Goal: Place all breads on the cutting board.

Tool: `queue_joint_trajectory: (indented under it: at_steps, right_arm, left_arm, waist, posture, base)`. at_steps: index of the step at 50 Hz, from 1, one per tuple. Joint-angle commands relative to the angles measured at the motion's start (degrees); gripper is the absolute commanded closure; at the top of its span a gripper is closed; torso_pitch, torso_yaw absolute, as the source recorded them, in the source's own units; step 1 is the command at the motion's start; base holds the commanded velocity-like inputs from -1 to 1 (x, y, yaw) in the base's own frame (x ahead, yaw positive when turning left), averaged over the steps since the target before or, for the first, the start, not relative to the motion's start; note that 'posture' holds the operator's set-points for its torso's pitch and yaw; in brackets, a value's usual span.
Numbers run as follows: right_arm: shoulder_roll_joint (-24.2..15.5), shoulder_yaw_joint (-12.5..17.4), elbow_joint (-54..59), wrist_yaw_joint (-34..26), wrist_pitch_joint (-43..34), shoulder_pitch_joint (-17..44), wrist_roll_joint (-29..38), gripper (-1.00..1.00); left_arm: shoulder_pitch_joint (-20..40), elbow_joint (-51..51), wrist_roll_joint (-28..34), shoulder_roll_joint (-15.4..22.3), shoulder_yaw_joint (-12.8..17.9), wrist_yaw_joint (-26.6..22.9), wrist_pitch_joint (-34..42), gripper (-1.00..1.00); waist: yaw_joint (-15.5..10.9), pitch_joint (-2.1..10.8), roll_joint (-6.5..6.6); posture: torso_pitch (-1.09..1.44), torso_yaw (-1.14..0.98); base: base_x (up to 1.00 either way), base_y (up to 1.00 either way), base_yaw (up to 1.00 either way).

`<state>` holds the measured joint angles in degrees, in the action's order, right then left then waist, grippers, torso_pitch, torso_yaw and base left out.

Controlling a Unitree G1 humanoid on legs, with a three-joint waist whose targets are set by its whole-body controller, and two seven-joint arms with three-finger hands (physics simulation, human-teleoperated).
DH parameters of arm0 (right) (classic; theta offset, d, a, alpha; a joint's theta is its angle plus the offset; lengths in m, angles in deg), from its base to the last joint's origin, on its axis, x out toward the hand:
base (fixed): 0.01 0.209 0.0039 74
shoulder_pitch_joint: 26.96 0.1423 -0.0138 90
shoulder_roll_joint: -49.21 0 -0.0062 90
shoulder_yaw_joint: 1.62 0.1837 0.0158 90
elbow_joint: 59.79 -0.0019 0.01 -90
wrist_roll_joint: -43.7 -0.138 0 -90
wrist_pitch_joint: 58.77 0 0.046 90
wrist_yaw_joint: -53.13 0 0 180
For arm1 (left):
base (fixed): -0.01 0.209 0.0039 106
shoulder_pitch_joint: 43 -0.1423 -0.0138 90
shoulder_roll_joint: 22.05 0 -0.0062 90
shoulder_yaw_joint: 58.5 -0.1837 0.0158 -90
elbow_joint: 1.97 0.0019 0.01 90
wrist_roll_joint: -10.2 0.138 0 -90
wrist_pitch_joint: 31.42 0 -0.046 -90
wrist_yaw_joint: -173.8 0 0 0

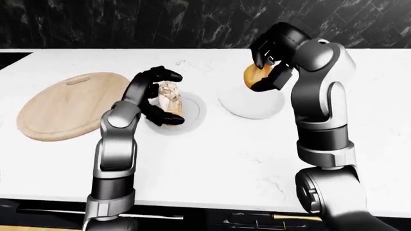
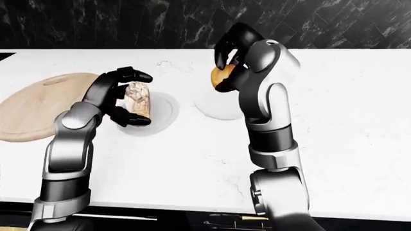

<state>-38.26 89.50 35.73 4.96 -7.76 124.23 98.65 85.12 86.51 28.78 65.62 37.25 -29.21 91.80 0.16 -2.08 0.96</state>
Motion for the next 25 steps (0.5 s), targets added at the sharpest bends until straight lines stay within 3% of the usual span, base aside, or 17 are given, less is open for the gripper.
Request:
queue_joint_trajectory:
  at_steps: [1, 4, 19, 20, 22, 25]
  right_arm:
    - [-0.6, 0.5, -1.9, 0.9, 0.9, 2.2, 0.2, 1.0]
    - [-0.5, 0.5, -2.0, 0.9, 0.9, 2.3, 0.0, 1.0]
    - [-0.8, 0.7, -4.4, 0.3, -0.7, 3.8, 0.0, 1.0]
    - [-0.8, 0.8, -4.2, 0.4, -0.8, 4.0, -0.1, 1.0]
    - [-0.9, 0.8, -4.3, 0.7, -0.8, 3.9, -0.3, 1.0]
    - [-0.7, 0.7, -4.5, 1.1, -0.9, 3.7, -0.4, 1.0]
  left_arm:
    - [2.0, -2.3, -0.5, 0.3, 0.4, 1.3, -1.7, 0.63]
    - [2.3, -4.1, -1.0, 0.6, 0.6, 1.5, -0.7, 0.98]
    - [7.3, -15.8, -3.8, 4.7, 2.6, 0.1, 11.5, 1.0]
    - [7.7, -16.5, -3.9, 5.0, 2.7, 0.0, 12.3, 1.0]
    - [8.1, -17.3, -4.3, 5.6, 2.9, -0.3, 13.2, 1.0]
    - [8.2, -17.9, -4.7, 6.0, 2.9, -0.4, 13.8, 1.0]
  waist:
    - [0.1, 1.63, -0.09]
    - [0.1, 1.56, -0.15]
    - [0.2, 0.95, -0.19]
    - [0.4, 2.18, 0.15]
    - [0.0, 1.49, -1.41]
    - [-0.1, 2.19, -3.41]
  posture:
    - [0.0, 0.0]
    - [0.0, 0.0]
    - [0.0, 0.0]
    - [0.0, 0.0]
    - [0.0, 0.0]
    - [0.0, 0.0]
  base:
    - [0.0, 0.0, 0.0]
    - [0.0, 0.0, 0.0]
    - [0.0, 0.0, 0.0]
    - [0.0, 0.3, 0.0]
    - [0.0, 0.38, 0.0]
    - [0.0, 0.68, 0.0]
